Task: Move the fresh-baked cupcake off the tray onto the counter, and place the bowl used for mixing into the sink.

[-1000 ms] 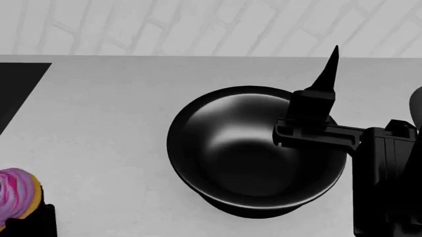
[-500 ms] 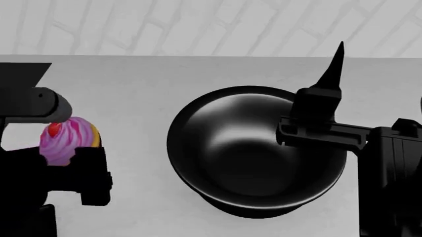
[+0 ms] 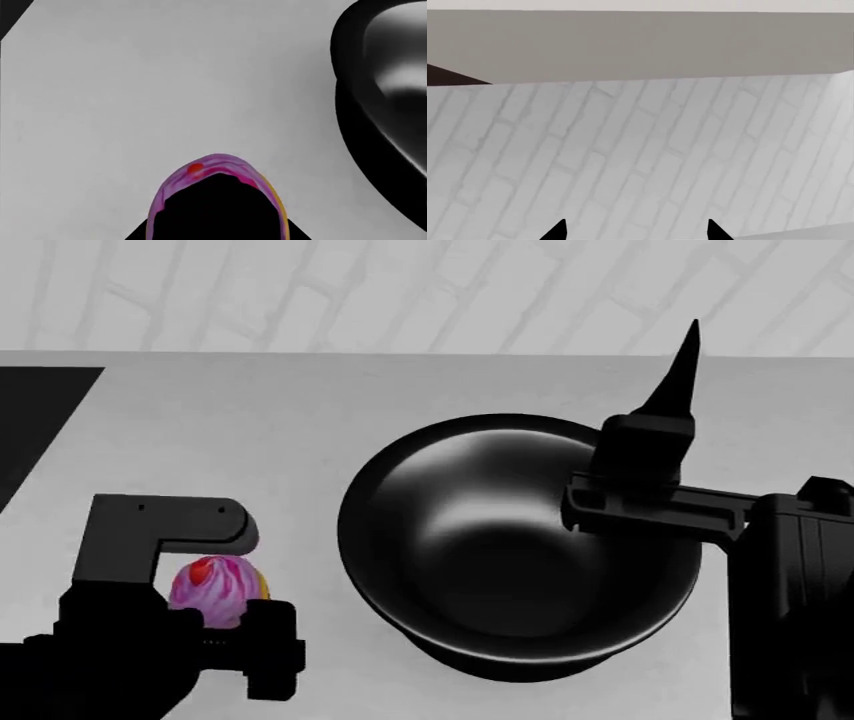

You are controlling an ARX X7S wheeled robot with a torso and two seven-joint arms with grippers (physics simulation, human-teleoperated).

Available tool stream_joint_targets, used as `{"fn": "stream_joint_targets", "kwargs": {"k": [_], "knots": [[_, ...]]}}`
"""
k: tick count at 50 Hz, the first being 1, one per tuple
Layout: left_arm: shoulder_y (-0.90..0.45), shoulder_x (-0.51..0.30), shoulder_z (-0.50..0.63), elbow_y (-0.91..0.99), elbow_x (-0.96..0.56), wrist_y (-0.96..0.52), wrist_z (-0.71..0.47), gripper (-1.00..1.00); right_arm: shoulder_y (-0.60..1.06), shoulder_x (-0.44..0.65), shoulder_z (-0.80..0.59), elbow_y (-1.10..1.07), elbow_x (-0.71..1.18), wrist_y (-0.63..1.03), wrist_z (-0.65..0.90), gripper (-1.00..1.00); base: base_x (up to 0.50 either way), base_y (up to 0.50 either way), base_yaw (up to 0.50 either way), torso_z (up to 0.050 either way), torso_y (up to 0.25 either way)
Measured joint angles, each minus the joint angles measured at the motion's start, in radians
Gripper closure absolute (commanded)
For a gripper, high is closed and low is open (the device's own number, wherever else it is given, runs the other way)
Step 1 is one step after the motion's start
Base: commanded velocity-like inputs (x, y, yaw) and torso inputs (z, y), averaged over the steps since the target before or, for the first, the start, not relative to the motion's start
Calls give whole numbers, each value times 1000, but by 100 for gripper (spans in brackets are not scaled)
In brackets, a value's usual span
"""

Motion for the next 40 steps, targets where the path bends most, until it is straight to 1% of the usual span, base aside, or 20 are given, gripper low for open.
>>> {"fn": "stream_joint_targets", "kwargs": {"k": [15, 16, 22, 28, 36, 40], "knots": [[2, 40, 22, -64, 121, 17, 68, 100, -4, 10, -20, 12, -5, -20, 2, -100, 2, 0, 0, 0, 0], [2, 41, 23, -65, 126, 17, 70, -100, -4, 11, -20, 13, -4, -21, 3, -100, 0, 0, 0, 0, 0], [22, 36, 45, -48, 103, 15, 58, -100, -1, 15, -21, 13, 2, -25, 8, -100, 0, 0, 0, 0, 0], [1, 18, 37, 52, 56, 8, 9, -100, -2, 19, -25, 12, 5, -30, 12, -100, 0, 0, 0, 0, 0], [-134, -29, -34, 248, -120, 11, -149, -100, -7, 23, -31, 10, 9, -37, 16, -100, 0, 0, 0, 0, 0], [-241, -83, -47, 348, -215, 40, -232, -100, -9, 25, -35, 9, 9, -42, 18, -100, 0, 0, 0, 0, 0]]}}
